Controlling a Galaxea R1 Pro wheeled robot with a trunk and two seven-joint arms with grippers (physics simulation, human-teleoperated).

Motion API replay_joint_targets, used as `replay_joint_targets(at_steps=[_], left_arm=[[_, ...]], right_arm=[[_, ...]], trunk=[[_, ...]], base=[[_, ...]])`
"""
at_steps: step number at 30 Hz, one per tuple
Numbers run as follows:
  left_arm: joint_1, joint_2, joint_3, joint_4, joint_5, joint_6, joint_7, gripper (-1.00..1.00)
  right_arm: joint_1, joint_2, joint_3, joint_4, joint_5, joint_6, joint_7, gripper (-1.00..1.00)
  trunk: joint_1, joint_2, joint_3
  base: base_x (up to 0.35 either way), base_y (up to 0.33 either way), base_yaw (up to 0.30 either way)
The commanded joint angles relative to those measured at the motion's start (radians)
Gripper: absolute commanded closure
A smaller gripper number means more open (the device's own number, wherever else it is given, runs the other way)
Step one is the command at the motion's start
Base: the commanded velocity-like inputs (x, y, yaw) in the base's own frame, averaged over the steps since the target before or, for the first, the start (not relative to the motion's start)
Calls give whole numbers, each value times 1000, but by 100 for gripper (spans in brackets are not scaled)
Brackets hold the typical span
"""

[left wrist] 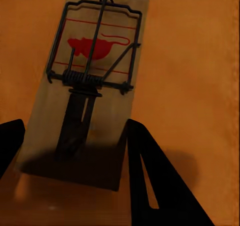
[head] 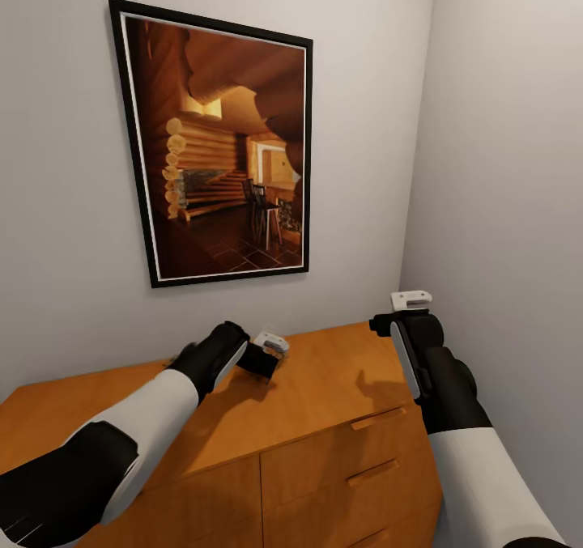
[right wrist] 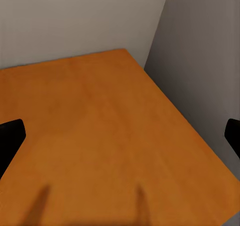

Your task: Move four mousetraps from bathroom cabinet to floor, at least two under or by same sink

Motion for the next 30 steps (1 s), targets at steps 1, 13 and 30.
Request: replay_joint_targets(at_steps=[1,13,30], left_arm=[[-1,1,-6,-21,2,17,1,100],[-1,6,-6,-281,-2,244,3,100],[-1,23,4,-292,-2,256,5,100]], right_arm=[[-1,0,1,-1,8,6,4,-100],[-1,0,1,-13,8,6,4,-100],[-1,2,3,-19,8,6,2,-100]], trunk=[[0,-1,-1],[0,-1,-1],[0,-1,-1]], base=[[0,0,0],[0,0,0],[0,0,0]])
